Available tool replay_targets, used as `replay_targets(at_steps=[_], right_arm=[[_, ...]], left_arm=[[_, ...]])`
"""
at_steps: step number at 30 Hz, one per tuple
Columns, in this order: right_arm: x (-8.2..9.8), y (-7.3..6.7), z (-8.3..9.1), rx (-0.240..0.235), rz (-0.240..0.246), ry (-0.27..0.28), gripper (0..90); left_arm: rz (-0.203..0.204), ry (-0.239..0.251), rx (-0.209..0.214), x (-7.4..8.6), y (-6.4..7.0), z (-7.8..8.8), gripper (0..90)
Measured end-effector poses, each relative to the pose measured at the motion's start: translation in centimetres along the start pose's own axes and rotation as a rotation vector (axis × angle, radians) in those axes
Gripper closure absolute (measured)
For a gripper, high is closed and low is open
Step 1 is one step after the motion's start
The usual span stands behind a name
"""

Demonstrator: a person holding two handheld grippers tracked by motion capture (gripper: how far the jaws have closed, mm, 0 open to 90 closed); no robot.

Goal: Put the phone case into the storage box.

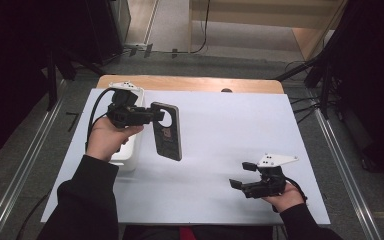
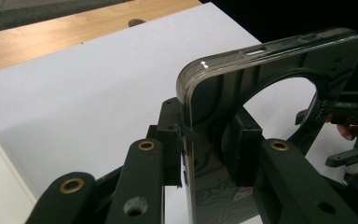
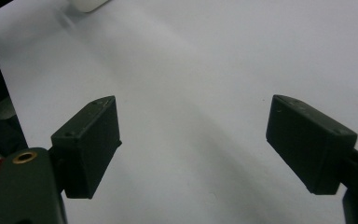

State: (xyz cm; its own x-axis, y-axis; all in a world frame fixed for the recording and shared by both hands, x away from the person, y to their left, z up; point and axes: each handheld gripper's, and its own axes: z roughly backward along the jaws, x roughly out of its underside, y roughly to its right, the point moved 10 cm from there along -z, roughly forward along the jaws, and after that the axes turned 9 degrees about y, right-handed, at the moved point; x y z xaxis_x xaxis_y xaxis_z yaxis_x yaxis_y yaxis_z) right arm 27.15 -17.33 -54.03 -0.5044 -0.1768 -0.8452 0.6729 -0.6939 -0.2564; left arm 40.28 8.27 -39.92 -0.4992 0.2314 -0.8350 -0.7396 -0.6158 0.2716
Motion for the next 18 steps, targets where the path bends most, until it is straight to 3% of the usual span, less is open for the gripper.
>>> replay_targets(at_steps=[18], right_arm=[[0.0, 0.1, 0.0, 0.008, -0.002, 0.001, 16.6]], left_arm=[[0.021, 0.031, -0.041, -0.7, -2.0, 1.5, 70.5]])
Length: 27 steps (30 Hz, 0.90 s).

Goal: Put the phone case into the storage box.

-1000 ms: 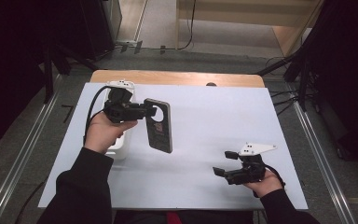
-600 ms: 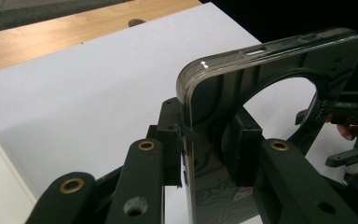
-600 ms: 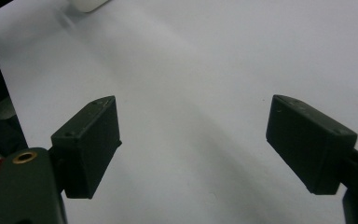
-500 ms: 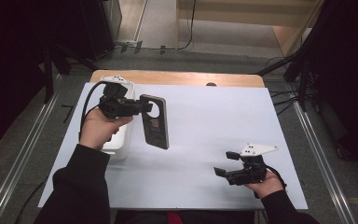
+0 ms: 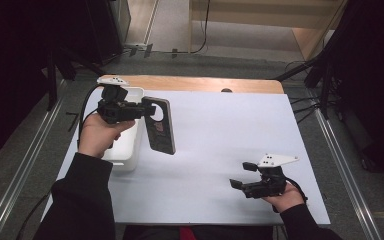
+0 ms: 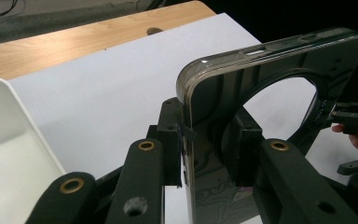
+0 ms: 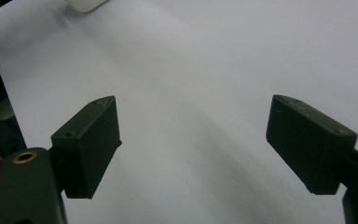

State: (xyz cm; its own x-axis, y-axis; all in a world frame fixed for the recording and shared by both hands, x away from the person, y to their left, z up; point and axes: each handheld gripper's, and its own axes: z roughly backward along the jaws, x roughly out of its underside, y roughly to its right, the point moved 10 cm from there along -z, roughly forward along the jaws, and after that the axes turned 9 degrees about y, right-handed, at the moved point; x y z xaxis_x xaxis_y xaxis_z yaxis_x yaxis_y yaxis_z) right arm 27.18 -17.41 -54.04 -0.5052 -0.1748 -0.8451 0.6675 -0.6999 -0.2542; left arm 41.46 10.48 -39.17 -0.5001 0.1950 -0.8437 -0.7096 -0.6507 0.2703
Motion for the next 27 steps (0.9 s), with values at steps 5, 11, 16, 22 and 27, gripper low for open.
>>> replay_targets(at_steps=[5, 11, 16, 22, 27], right_arm=[[0.0, -0.1, -0.1, -0.003, 0.000, -0.002, 16.6], [0.0, 0.0, -0.1, -0.006, 0.003, -0.003, 16.6], [0.0, 0.0, -0.2, -0.004, 0.004, -0.003, 16.6], [0.0, -0.2, -0.3, -0.011, 0.010, -0.003, 16.6], [-0.1, -0.3, -0.5, -0.016, 0.012, -0.003, 16.6]], left_arm=[[0.015, 0.007, -0.005, -0.1, -0.5, 0.2, 70.5], [0.017, 0.008, -0.014, -0.5, -1.1, 0.1, 70.5], [0.015, 0.020, -0.016, -1.3, -1.5, 0.1, 70.5], [0.040, 0.047, 0.004, -2.5, -2.0, 0.2, 70.5], [0.026, 0.039, -0.027, -3.2, -2.7, 0.1, 70.5]])
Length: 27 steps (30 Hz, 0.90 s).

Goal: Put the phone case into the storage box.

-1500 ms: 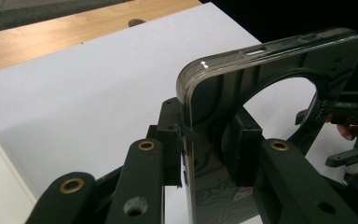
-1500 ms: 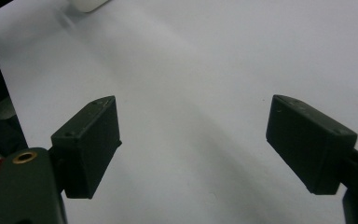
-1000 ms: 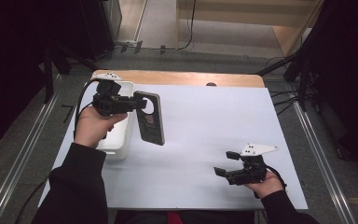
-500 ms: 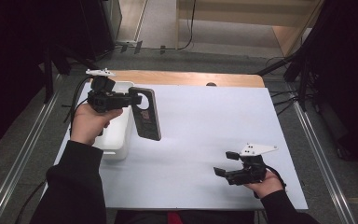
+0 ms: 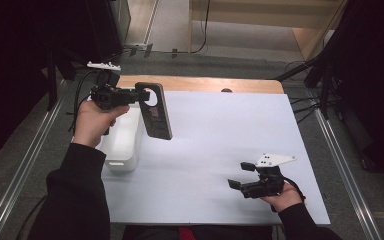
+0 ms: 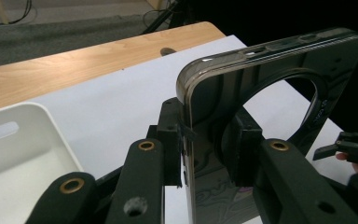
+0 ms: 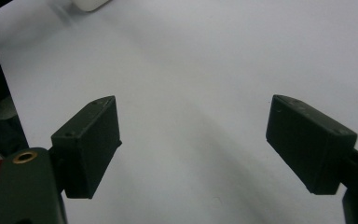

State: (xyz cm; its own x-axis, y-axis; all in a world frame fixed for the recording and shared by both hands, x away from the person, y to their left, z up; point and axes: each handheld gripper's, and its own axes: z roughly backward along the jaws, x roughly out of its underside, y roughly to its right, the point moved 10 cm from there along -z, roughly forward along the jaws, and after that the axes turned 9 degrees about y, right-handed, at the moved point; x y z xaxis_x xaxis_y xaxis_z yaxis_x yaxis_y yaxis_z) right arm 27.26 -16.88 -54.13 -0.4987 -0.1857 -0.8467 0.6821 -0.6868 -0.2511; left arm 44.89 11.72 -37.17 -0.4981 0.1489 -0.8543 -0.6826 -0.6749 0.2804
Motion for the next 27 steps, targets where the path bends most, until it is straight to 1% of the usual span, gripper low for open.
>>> replay_targets(at_steps=[2, 5, 9, 11, 16, 19, 23, 27], right_arm=[[0.0, -0.1, 0.0, -0.002, -0.001, -0.002, 16.6], [0.0, -0.1, 0.0, -0.002, -0.002, -0.001, 16.6], [0.0, 0.0, 0.0, -0.002, 0.000, -0.002, 16.6], [0.0, 0.0, 0.0, -0.002, -0.001, -0.002, 16.6], [0.0, 0.0, 0.0, -0.002, -0.001, -0.001, 16.6], [0.0, 0.0, 0.0, -0.003, 0.000, -0.001, 16.6], [0.0, -0.1, 0.0, -0.003, 0.000, -0.001, 16.6], [0.0, 0.0, 0.0, 0.000, -0.001, 0.000, 16.6]], left_arm=[[-0.001, 0.000, -0.008, -0.3, -0.3, 0.0, 70.5], [-0.014, -0.003, -0.023, -0.8, -0.7, 0.1, 70.5], [-0.012, 0.009, -0.030, -1.6, -1.0, 0.4, 70.5], [-0.018, 0.008, -0.042, -1.8, -1.3, 0.5, 70.5], [-0.007, 0.008, -0.049, -2.3, -2.1, 0.7, 70.5], [-0.017, 0.006, -0.065, -2.5, -2.5, 0.8, 70.5], [-0.020, 0.008, -0.080, -2.9, -2.9, 1.1, 70.5], [-0.026, 0.008, -0.086, -3.3, -3.2, 1.4, 70.5]])
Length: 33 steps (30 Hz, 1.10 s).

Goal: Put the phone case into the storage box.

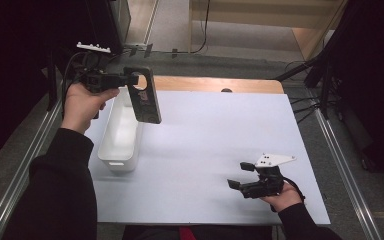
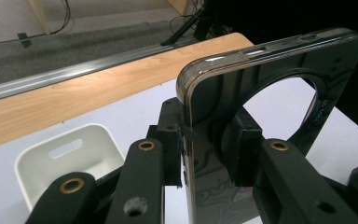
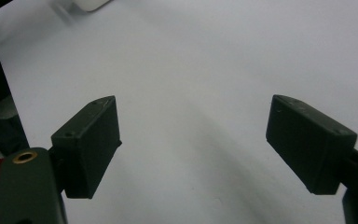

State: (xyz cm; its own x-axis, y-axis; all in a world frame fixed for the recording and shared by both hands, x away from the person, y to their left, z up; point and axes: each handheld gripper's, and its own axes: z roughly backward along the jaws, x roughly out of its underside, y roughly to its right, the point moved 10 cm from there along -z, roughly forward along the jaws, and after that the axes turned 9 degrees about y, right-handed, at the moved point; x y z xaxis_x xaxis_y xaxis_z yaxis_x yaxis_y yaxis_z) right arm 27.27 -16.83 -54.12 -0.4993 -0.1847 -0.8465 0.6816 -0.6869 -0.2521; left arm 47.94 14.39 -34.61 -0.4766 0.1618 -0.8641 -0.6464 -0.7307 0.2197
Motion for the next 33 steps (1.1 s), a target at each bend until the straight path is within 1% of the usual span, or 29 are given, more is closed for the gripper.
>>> replay_targets(at_steps=[3, 8, 11, 13, 17, 22, 25, 28, 33], right_arm=[[0.0, 0.1, 0.0, 0.011, -0.005, -0.003, 16.6], [0.0, 0.0, 0.1, 0.009, -0.004, 0.000, 16.6], [0.0, -0.1, 0.0, 0.007, 0.001, -0.002, 16.6], [0.0, -0.1, 0.0, 0.003, -0.001, -0.002, 16.6], [0.0, -0.1, -0.1, 0.003, -0.002, 0.000, 16.6], [-0.1, -0.2, -0.1, -0.002, 0.002, 0.002, 16.6], [-0.1, -0.2, -0.1, -0.003, 0.002, 0.002, 16.6], [-0.1, -0.2, -0.1, -0.002, -0.003, 0.000, 16.6], [-0.1, -0.3, -0.2, -0.005, -0.004, -0.001, 16.6]], left_arm=[[0.007, 0.001, 0.006, -0.2, -0.2, 0.4, 70.5], [-0.011, 0.001, -0.024, -0.9, -0.9, 1.0, 70.5], [-0.006, 0.005, -0.033, -1.3, -1.3, 1.4, 70.5], [-0.021, -0.002, -0.052, -1.4, -1.7, 1.7, 70.5], [-0.010, 0.009, -0.058, -1.8, -2.1, 2.1, 70.5], [-0.008, 0.015, -0.080, -1.8, -3.0, 2.4, 70.5], [0.002, 0.021, -0.086, -1.9, -3.5, 2.6, 70.5], [-0.011, 0.020, -0.100, -2.0, -3.9, 2.7, 70.5], [-0.009, 0.020, -0.109, -2.1, -4.5, 2.9, 70.5]])
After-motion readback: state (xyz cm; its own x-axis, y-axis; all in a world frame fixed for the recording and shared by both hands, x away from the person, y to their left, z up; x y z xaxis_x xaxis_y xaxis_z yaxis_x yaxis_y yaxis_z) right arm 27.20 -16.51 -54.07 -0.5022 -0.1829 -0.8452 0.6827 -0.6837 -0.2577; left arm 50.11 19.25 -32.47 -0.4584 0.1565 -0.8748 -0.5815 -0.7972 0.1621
